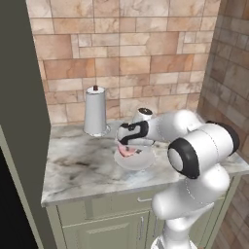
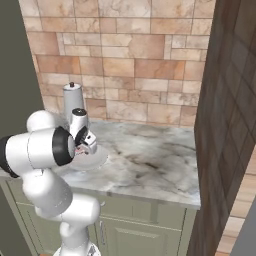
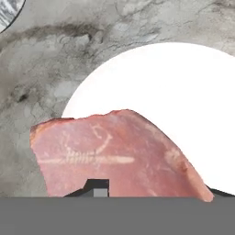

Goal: Place the steak on the counter behind the older steak on the same shelf of the fridge to maintain FIFO order. Close the fridge door when finished.

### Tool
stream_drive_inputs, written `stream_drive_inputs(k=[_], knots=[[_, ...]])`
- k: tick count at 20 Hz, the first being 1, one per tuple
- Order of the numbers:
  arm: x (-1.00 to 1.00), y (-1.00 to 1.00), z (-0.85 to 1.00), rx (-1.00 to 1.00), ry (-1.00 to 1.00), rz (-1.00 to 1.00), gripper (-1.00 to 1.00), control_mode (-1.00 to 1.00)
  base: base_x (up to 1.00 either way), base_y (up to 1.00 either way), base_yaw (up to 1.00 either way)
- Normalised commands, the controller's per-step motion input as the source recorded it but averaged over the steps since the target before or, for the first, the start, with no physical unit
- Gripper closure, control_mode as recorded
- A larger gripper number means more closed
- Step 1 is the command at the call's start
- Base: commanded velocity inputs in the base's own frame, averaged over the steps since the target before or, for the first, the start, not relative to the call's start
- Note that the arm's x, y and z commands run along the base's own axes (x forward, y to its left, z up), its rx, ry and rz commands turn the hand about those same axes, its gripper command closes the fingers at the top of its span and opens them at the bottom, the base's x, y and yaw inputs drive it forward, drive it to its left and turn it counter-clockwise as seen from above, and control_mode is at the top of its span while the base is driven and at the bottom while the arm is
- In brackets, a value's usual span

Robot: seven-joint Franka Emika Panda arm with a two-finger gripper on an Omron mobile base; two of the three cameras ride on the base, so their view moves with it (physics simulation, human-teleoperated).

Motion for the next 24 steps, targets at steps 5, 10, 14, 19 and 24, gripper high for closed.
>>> stream_drive_inputs(k=[5, 10, 14, 19, 24], knots=[[-0.14, 0.03, 0.99, 0.0, -0.03, 0.0, 1.0, -1.0, 0.0, 0.0, 0.0], [-0.39, 0.0, 0.99, 0.0, -0.05, 0.0, 1.0, -1.0, 0.0, 0.0, 0.0], [-0.6, 0.0, 0.96, 0.0, -0.13, -0.05, 1.0, -1.0, 0.0, 0.0, 0.0], [-0.78, 0.0, 0.81, 0.01, -0.17, -0.09, 1.0, -1.0, 0.0, 0.0, 0.0], [-0.78, 0.0, 0.77, 0.02, -0.19, -0.1, 1.0, -1.0, 0.0, 0.0, 0.0]])
